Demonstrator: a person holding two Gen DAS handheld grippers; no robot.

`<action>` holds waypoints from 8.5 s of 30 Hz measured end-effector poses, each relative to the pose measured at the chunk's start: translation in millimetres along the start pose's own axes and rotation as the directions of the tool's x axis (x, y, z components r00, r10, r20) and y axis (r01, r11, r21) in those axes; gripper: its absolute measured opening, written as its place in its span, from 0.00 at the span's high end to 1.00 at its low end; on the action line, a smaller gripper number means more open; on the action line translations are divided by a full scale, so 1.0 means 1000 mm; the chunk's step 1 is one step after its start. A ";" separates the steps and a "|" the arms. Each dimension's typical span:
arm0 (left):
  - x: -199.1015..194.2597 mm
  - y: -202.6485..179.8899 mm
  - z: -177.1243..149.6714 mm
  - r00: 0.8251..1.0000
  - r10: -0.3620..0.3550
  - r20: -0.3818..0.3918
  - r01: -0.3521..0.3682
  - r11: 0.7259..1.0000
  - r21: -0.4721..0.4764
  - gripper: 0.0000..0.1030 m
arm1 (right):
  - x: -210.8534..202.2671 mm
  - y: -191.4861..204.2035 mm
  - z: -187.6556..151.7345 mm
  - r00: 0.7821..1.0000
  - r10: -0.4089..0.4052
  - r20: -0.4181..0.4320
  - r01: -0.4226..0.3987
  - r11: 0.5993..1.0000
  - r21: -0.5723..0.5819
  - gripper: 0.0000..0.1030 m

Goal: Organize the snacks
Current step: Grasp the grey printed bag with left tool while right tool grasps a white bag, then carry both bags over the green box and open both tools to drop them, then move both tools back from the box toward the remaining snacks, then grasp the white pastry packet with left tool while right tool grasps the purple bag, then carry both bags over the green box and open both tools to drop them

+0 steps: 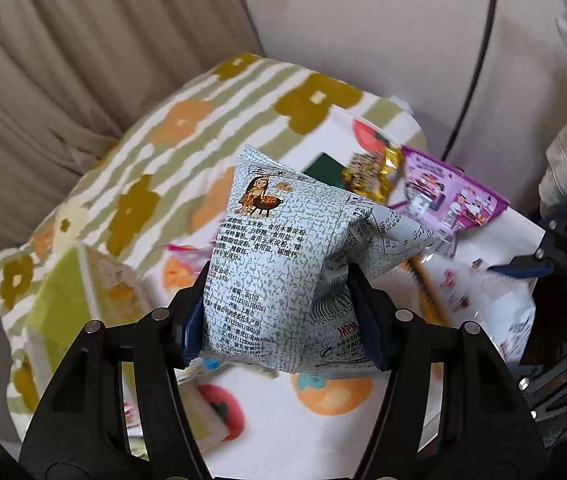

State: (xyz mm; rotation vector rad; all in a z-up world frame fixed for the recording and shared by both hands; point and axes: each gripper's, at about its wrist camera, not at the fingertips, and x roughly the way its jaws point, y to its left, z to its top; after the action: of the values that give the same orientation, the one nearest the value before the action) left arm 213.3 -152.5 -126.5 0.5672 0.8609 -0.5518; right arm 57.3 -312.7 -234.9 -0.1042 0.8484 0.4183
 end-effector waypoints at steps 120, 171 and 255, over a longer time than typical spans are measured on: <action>-0.013 0.050 -0.071 0.980 -0.190 0.065 0.201 0.924 -0.325 0.01 | -0.055 0.017 0.101 0.939 -0.342 0.018 0.305 0.859 0.411 0.00; 0.142 -0.105 -0.081 0.955 -0.274 -0.112 0.264 0.960 -0.097 0.40 | 0.084 -0.096 0.011 0.956 -0.291 -0.043 0.250 0.726 0.640 0.28; -0.019 0.285 -0.252 0.990 0.061 -0.124 -0.125 0.772 -0.623 0.01 | 0.139 0.198 0.263 0.998 0.061 0.032 -0.067 0.973 0.223 0.36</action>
State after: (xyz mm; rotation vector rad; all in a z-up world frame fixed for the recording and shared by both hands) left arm 253.2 222.8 -176.8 0.0121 1.0384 -0.1152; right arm 244.9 -20.9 -150.0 0.1372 0.8707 0.3811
